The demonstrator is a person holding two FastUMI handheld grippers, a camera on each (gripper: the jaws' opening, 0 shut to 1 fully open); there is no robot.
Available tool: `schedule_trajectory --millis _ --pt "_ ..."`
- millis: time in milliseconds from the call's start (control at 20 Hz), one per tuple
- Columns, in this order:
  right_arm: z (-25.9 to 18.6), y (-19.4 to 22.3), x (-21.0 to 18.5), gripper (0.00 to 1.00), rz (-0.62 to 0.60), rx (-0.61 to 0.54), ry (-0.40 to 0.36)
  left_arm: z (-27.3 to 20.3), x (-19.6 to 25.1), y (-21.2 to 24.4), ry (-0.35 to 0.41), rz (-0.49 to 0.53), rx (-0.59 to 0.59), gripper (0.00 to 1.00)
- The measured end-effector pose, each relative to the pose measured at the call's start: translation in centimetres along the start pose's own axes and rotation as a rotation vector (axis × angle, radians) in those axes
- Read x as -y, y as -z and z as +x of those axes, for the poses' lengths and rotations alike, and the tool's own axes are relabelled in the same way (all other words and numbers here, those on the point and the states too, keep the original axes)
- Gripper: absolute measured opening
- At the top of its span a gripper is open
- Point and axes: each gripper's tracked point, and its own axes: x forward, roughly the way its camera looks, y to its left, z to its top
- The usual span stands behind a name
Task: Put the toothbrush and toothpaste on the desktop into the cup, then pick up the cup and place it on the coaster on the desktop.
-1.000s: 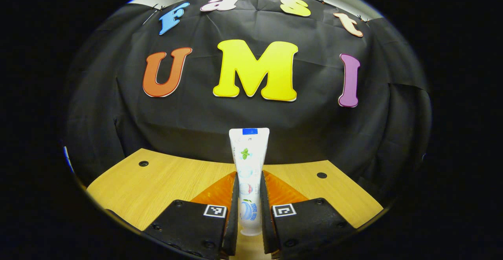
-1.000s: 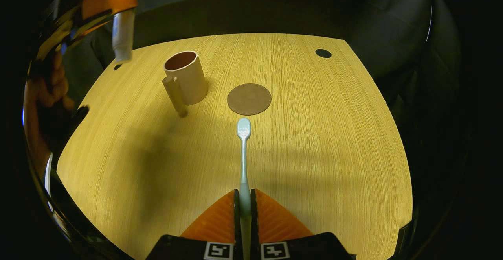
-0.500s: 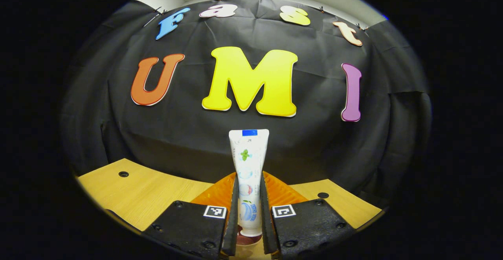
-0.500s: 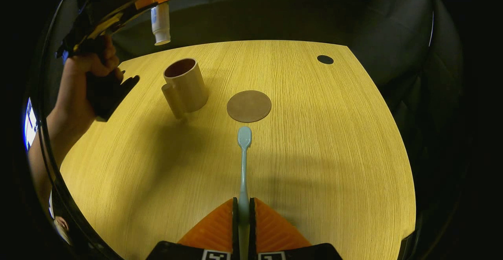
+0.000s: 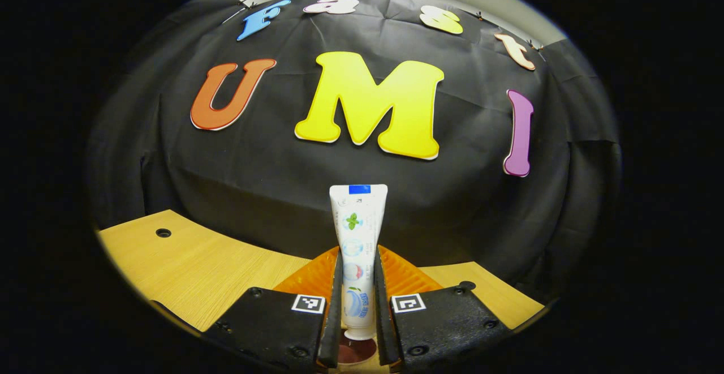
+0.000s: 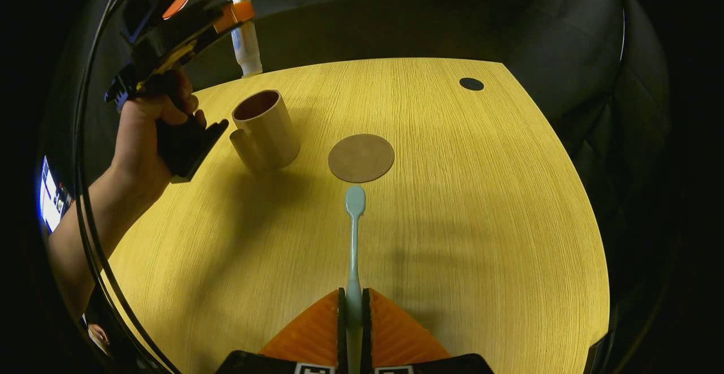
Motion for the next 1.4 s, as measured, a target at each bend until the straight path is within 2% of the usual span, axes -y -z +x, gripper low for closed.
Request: schedule_trajectory --millis 50,100,150,200,600,800,1000,1100,1150,1400 --pt "0.1 0.0 0.1 0.17 0.003 -0.001 0.001 0.0 -0.2 0.6 -0.002 0.002 -0.015 0.29" --pt "0.2 -0.1 0.0 0.17 0.005 -0.001 0.001 -0.1 -0.3 0.7 -0.002 0.003 -0.02 0.34" --pt "0.4 -0.1 0.0 0.17 0.005 -0.002 0.002 -0.2 -0.4 0.9 -0.002 0.008 -0.018 0.29" --pt "0.4 -0.2 0.0 0.17 0.004 -0.003 0.001 -0.1 -0.4 1.0 -0.002 0.013 -0.018 0.29" --pt "0.6 -0.5 -0.1 0.17 -0.011 0.003 0.002 -0.3 -0.7 3.0 -0.013 0.017 -0.056 0.31" --pt "0.8 -0.4 -0.1 0.17 -0.014 0.003 0.004 -0.6 -0.2 3.9 0.003 0.027 -0.083 0.39" --pt "0.8 0.0 -0.2 0.17 -0.019 0.003 -0.001 -1.4 0.2 3.5 0.012 0.038 -0.072 0.59" --pt "0.6 -0.2 -0.3 0.17 -0.025 0.011 -0.006 -1.8 0.2 2.7 0.003 0.06 -0.053 0.81" --pt "0.5 -0.5 -0.4 0.17 -0.03 0.021 -0.011 -1.7 0.4 2.3 0.009 0.063 -0.049 0.97" --pt "0.0 -2.1 -1.5 0.17 -0.039 0.07 -0.032 -3.8 0.2 0.3 0.003 0.084 -0.028 0.98"
